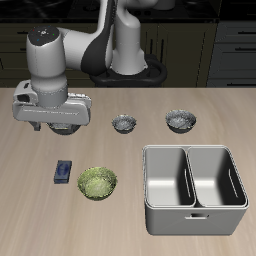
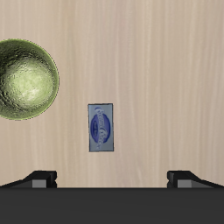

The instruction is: Place the cream cheese in the green bowl

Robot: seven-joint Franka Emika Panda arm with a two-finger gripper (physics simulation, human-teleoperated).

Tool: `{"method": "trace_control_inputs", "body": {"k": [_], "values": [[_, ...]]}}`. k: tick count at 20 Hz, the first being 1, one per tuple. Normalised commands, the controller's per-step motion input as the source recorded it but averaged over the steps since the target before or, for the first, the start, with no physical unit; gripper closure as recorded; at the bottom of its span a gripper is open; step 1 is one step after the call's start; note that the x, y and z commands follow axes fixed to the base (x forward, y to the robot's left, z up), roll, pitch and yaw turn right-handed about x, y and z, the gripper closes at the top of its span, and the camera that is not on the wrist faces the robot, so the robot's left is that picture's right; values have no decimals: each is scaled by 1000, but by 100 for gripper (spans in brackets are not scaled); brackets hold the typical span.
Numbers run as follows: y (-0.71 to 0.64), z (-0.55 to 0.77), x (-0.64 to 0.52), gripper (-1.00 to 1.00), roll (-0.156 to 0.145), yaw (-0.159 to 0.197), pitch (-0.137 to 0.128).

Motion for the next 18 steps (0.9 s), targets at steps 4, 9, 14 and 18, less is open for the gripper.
{"method": "trace_control_inputs", "body": {"k": [4,9,14,18], "values": [[-46,-292,53,-100,-17,9,7],[26,-299,41,-100,4,16,19],[-46,-345,18,-100,-11,-12,25],[-30,-245,6,-100,-8,12,8]]}}
